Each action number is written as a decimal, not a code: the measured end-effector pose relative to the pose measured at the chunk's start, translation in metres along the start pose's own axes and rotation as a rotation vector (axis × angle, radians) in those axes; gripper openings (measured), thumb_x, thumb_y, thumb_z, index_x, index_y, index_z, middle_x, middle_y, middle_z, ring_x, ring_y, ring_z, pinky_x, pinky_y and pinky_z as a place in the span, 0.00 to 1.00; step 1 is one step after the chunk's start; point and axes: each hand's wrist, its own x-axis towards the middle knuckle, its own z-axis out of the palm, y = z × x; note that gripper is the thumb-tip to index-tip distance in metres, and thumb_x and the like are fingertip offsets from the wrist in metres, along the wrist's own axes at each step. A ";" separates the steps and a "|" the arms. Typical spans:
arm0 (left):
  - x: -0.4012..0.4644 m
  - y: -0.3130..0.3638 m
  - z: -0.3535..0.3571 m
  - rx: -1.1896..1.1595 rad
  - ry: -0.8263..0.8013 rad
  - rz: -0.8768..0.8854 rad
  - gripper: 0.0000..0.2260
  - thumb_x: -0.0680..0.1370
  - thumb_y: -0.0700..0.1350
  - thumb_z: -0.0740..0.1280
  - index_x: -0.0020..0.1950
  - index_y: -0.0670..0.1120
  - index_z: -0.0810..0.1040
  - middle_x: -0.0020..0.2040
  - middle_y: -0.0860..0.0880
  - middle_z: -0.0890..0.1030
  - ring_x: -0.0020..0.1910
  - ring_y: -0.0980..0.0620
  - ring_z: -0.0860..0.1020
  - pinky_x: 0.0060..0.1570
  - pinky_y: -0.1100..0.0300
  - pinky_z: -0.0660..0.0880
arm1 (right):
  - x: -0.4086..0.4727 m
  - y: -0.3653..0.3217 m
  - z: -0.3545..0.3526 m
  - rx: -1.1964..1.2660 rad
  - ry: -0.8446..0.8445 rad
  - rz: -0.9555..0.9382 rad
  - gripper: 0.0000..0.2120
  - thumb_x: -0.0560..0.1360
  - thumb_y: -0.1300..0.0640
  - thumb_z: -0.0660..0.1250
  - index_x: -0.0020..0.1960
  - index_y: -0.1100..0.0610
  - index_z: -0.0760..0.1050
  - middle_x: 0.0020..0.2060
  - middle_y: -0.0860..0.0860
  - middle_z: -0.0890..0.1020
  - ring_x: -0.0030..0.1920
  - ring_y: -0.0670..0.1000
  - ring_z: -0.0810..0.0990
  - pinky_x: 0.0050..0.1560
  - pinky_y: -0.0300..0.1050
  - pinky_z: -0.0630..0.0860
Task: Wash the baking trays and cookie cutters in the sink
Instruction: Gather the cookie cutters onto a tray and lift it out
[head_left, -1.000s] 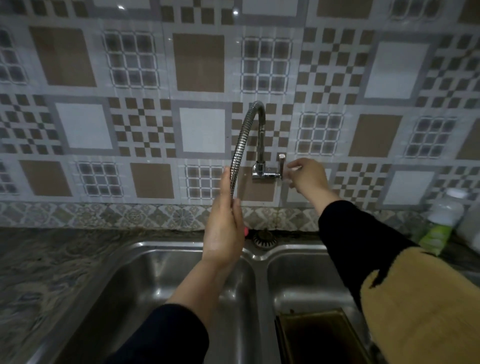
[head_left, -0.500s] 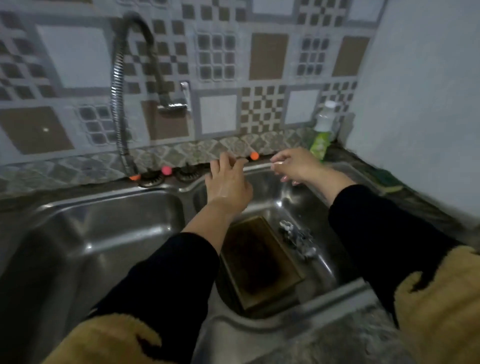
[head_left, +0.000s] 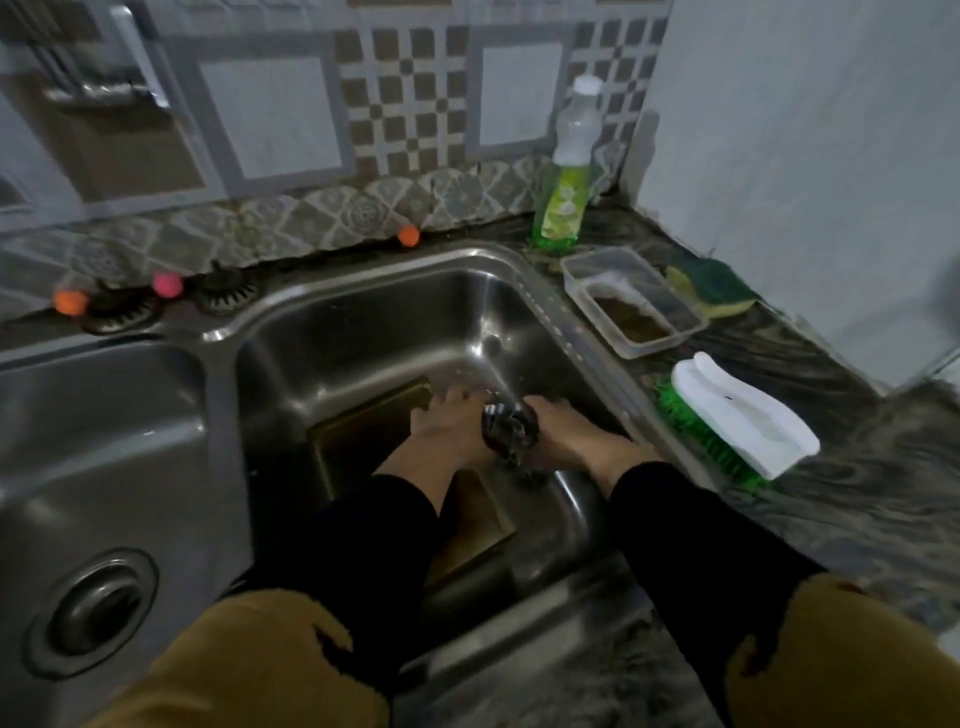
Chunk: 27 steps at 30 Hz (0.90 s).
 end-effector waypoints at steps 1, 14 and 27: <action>0.009 0.002 0.005 0.058 -0.013 -0.013 0.38 0.68 0.62 0.69 0.75 0.57 0.58 0.75 0.49 0.60 0.73 0.45 0.61 0.70 0.42 0.60 | 0.007 0.004 0.006 -0.046 -0.006 0.002 0.36 0.71 0.52 0.70 0.74 0.53 0.58 0.71 0.60 0.63 0.67 0.62 0.68 0.67 0.55 0.68; 0.083 0.004 0.041 0.356 -0.021 -0.025 0.26 0.75 0.57 0.64 0.71 0.57 0.61 0.66 0.50 0.71 0.67 0.50 0.68 0.67 0.44 0.52 | 0.063 0.011 0.048 -0.222 -0.004 -0.019 0.44 0.72 0.55 0.71 0.77 0.52 0.45 0.75 0.58 0.40 0.62 0.62 0.72 0.54 0.51 0.74; 0.072 0.008 0.027 0.348 -0.096 0.032 0.34 0.70 0.60 0.72 0.72 0.54 0.63 0.66 0.47 0.71 0.66 0.46 0.70 0.65 0.48 0.63 | 0.061 0.013 0.041 -0.183 0.125 -0.043 0.35 0.70 0.55 0.72 0.71 0.51 0.58 0.72 0.55 0.53 0.60 0.60 0.74 0.52 0.54 0.75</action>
